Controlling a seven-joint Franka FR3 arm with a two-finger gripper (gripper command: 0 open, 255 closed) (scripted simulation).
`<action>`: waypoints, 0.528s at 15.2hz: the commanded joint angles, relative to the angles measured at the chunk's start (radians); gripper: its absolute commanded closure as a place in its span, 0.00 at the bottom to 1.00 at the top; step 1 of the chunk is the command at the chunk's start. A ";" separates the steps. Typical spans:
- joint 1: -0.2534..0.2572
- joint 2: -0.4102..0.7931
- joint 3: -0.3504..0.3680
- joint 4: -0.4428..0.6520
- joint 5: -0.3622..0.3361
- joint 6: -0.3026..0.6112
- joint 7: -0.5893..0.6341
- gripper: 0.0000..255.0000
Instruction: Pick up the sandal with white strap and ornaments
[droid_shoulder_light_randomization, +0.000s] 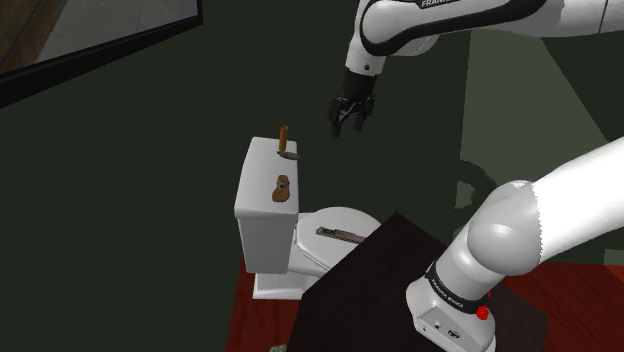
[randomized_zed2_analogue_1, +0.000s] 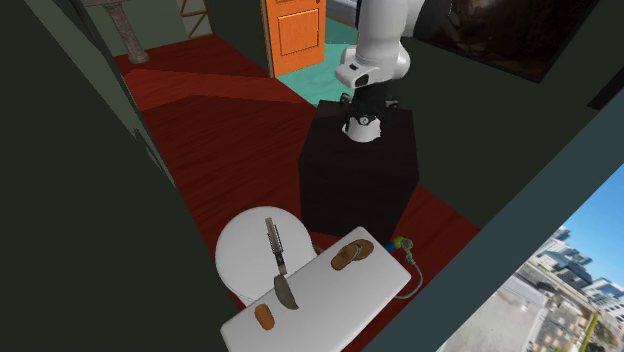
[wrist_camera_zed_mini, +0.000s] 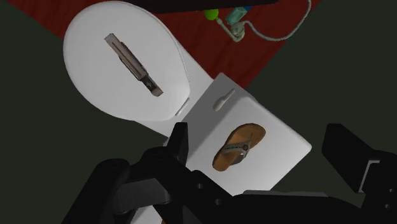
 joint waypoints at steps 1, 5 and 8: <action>0.003 0.076 0.008 0.021 0.011 0.047 0.026 0.00; 0.003 0.225 0.014 0.062 0.028 0.136 0.063 0.00; 0.004 0.341 0.017 0.107 0.041 0.193 0.089 0.00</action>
